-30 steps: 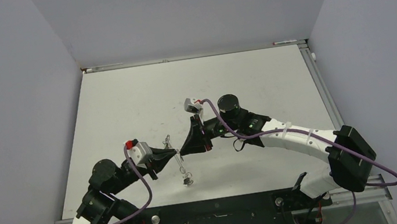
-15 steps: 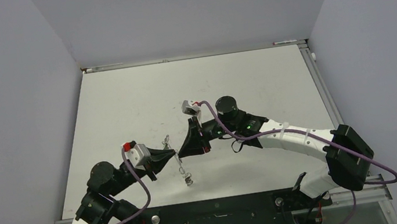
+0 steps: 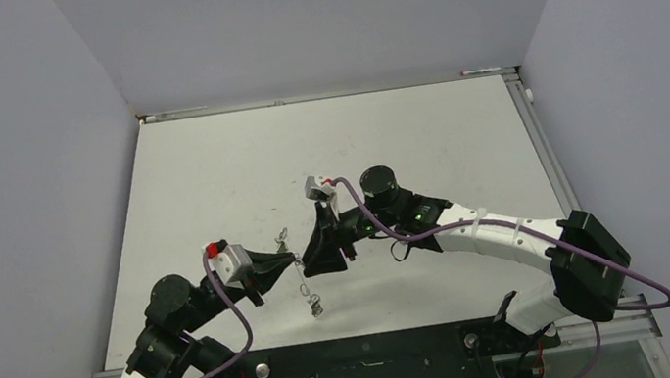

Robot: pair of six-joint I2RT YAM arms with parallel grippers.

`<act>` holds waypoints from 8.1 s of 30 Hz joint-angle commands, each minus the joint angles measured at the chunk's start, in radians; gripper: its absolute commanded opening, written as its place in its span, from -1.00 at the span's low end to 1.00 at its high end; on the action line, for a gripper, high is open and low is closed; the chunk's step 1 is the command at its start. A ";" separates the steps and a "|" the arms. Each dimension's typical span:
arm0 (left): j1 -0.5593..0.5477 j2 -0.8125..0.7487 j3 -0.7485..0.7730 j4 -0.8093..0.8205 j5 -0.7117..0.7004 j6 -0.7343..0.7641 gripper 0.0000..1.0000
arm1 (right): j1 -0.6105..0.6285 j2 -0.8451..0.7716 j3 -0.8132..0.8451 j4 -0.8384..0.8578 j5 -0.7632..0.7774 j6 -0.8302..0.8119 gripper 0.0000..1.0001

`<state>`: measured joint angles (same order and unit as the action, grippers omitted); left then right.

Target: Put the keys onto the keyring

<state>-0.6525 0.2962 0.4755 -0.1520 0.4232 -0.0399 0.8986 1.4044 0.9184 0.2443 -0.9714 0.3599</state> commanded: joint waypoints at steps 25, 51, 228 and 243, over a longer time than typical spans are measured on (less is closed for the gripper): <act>0.076 -0.120 -0.052 0.352 0.149 -0.170 -1.00 | 0.163 -0.272 -0.064 0.069 0.287 -0.352 -0.20; 0.157 -0.104 -0.111 0.600 0.273 -0.353 -1.00 | 0.164 -0.244 -0.074 0.260 0.234 -0.288 -0.32; -0.131 0.230 0.064 0.154 0.242 0.104 -0.75 | 0.397 -0.025 0.696 -1.206 0.728 -0.660 -0.89; -0.131 0.206 0.057 0.163 0.239 0.101 -0.69 | 0.399 -0.003 0.689 -1.201 0.718 -0.658 -0.89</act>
<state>-0.7803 0.5095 0.4984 -0.0036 0.6792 0.0494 1.2858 1.4303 1.5822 -1.0077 -0.2440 -0.3000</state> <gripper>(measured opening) 0.129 0.065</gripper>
